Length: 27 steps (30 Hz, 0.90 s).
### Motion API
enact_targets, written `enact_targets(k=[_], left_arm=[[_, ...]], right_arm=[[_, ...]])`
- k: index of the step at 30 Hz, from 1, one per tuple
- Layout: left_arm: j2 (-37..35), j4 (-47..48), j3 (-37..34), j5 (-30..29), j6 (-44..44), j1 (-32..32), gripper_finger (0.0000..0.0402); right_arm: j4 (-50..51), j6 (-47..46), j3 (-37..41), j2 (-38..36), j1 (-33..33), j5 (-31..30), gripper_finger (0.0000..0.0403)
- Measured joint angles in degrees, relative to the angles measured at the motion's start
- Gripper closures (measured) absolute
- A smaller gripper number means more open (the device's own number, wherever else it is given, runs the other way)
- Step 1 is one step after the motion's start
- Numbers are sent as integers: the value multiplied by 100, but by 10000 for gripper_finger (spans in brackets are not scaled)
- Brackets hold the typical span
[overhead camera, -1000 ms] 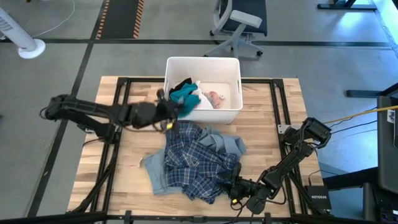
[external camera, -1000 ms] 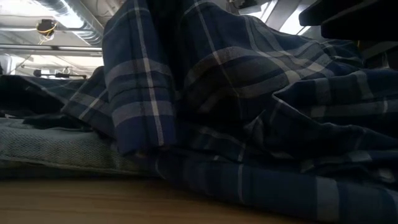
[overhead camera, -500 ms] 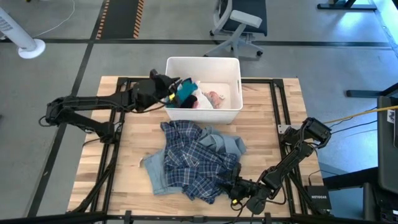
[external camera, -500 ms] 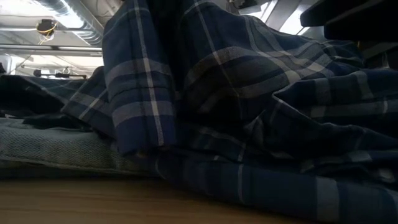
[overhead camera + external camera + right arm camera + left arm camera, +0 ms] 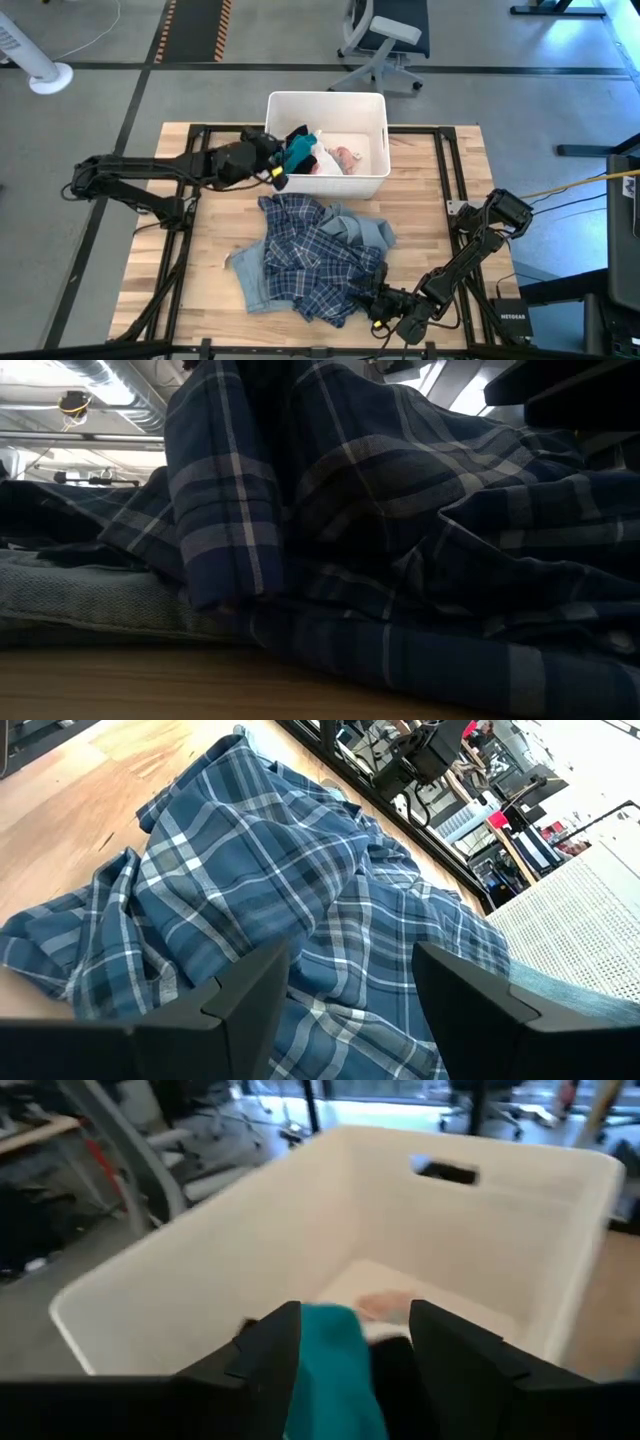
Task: Sort clothes
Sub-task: Put the blue checkered pants into the white laundry bin
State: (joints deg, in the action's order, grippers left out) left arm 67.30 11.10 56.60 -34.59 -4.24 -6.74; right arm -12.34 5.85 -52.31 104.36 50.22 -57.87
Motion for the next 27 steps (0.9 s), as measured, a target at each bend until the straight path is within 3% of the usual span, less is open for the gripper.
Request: enact_targets(k=[8,15,20,24,27], left_arm=[[-318,339,0,-11,-32,1486,215],[-268,972,-163,-11,-291,2852,215],[-264,880,-664,-13,-767,3503,215],[-262,504,-1106,-126,-1042,3831,215],[-262,-103,-1390,-298,-649,3934,215]], right_arm=[[-4,267,-2,0,0,43,171],[217,1560,-504,-202,0,332,171],[1805,1818,-1283,-329,0,539,171],[3329,1289,-1939,-328,-55,1171,171],[3668,928,-2101,-321,-219,1839,171]])
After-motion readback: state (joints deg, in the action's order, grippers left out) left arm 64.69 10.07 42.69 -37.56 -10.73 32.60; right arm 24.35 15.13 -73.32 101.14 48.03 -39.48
